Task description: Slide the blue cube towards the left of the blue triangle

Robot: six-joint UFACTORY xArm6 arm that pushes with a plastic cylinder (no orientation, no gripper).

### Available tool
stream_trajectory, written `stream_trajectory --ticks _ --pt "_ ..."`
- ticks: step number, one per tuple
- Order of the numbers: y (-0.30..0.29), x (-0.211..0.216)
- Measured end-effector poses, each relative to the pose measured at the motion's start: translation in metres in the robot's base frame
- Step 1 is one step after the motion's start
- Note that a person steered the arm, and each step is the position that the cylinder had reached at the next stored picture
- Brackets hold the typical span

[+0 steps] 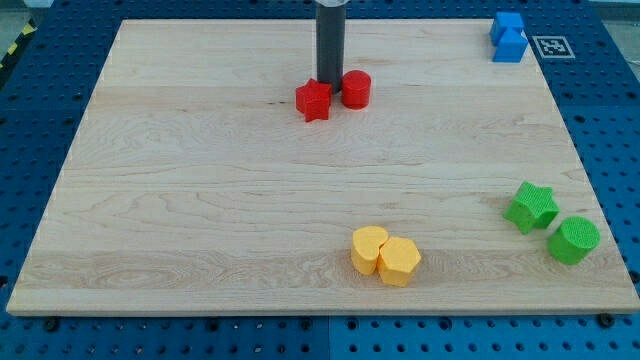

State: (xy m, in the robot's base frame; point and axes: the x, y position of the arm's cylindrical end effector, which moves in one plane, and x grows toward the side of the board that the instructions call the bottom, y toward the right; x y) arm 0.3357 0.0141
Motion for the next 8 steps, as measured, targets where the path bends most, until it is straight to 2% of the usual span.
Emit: stream_trajectory --ticks 2,4,5,8 --pt "0.076 0.000" --pt "0.096 -0.001" --pt "0.120 -0.015" --pt "0.331 -0.018"
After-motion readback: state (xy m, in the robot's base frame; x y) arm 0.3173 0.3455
